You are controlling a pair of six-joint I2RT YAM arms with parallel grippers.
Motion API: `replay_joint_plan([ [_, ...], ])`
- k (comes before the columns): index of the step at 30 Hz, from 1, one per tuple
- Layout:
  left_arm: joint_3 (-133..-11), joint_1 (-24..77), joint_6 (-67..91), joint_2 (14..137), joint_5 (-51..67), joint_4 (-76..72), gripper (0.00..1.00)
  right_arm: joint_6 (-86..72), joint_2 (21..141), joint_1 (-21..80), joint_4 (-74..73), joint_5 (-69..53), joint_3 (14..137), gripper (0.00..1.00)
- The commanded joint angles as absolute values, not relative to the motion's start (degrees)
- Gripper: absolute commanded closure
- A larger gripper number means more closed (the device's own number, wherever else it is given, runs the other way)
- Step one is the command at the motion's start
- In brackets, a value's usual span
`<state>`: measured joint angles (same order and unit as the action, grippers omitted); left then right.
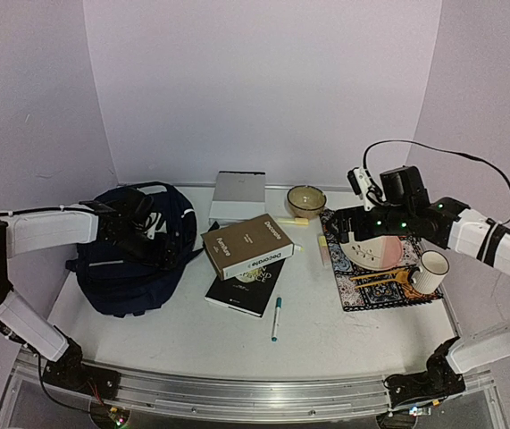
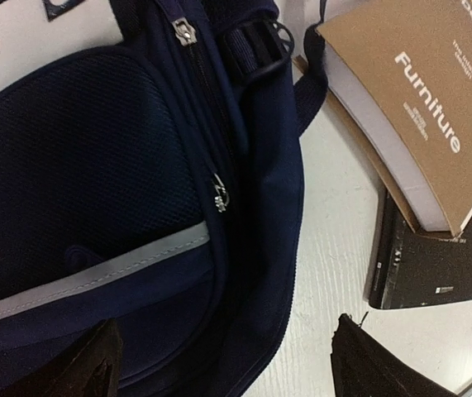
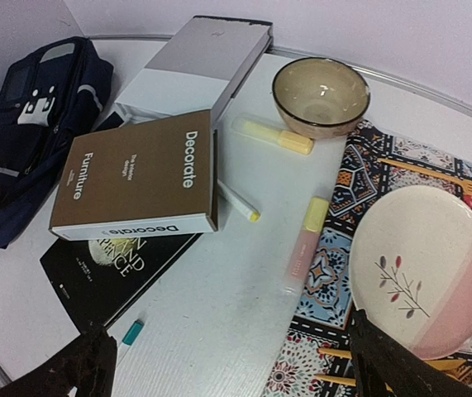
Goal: Pack the student bag
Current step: Pick up the student bag from the corner of the board.
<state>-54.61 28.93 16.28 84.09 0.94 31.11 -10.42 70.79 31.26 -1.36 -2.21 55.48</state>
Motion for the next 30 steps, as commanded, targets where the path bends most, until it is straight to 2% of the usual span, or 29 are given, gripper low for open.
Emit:
replay_joint_plan([
  [1,-58.66,30.95,15.48,87.35,-1.87,34.13,0.15,-12.71,73.60,34.76,1.02,2.03,59.55,0.02],
  [7,-59.96,33.05,14.79,92.48,-2.88,35.38,0.29,-14.96,78.39,39.23,1.28,6.09,62.37,0.02],
  [10,-60.14,33.84,14.77,94.13,-3.35,35.60,0.40,-16.22,80.52,41.15,1.32,8.13,63.45,0.02],
  [15,-60.58,34.36,15.16,96.08,-4.08,36.04,0.70,-17.05,83.40,42.80,1.71,8.20,65.59,0.02],
  [19,-61.64,34.37,16.19,92.98,-7.46,37.33,0.96,-16.61,85.67,43.06,3.60,6.11,66.70,0.02],
  [20,-62.61,34.37,16.55,92.31,-8.67,38.56,0.99,-16.51,86.32,43.07,3.88,4.91,67.07,0.02],
  [30,-74.35,34.21,18.01,86.66,-19.95,49.32,1.00,-15.33,89.98,43.15,5.72,-2.59,71.36,0.02],
])
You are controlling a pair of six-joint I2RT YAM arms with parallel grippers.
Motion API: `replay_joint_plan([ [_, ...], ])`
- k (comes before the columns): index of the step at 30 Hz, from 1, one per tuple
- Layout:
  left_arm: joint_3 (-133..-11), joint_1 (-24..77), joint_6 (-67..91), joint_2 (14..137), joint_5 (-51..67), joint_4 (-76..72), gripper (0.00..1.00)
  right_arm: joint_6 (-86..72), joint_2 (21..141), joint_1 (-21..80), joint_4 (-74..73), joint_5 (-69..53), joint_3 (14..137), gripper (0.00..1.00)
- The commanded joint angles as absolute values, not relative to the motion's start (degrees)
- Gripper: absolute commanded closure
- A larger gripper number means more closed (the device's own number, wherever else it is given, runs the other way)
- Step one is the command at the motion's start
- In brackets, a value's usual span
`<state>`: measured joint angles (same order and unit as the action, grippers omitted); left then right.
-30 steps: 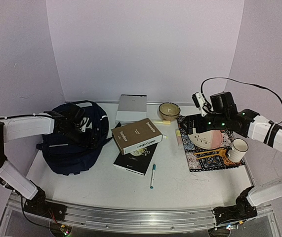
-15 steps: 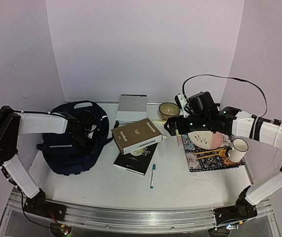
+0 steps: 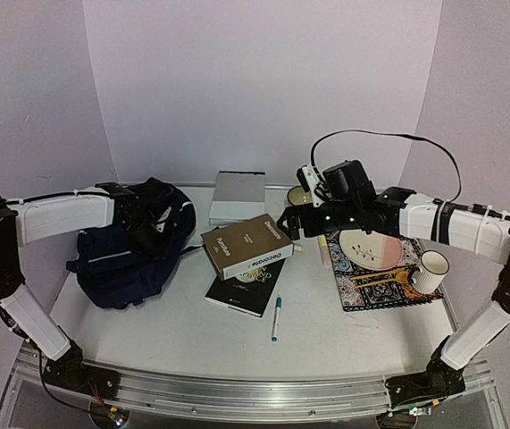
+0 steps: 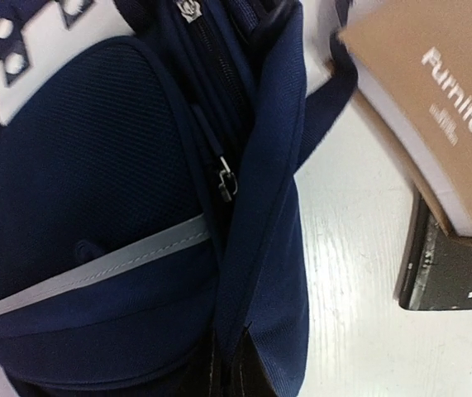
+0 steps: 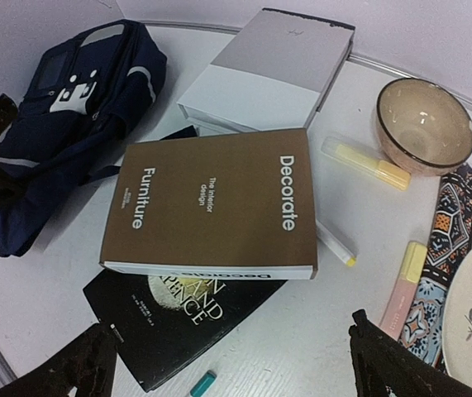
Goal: Pack the student bag
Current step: Pick up the student bag from the corner of the board.
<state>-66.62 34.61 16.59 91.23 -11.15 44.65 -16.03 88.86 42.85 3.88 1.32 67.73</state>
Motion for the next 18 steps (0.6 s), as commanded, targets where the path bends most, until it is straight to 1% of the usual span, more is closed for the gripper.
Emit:
replay_joint_plan([
  [1,-76.01,34.19,18.05,86.58,-20.32,50.08,1.00,-15.40,90.05,43.15,5.71,-2.99,71.65,0.02],
  [4,-81.36,34.19,17.85,86.62,-19.82,51.83,1.00,-16.00,89.53,43.15,6.27,-3.59,71.31,0.02],
  [7,-86.09,34.19,18.19,86.54,-16.81,52.28,1.00,-16.37,89.10,43.17,7.01,-4.05,70.79,0.02],
  [13,-93.82,34.19,22.17,88.40,-7.02,51.86,1.00,-16.23,88.09,43.15,7.65,-4.98,70.87,0.02],
  [18,-96.44,34.24,24.87,90.38,1.41,49.53,1.00,-16.77,87.73,43.15,8.74,-6.61,70.49,0.02],
])
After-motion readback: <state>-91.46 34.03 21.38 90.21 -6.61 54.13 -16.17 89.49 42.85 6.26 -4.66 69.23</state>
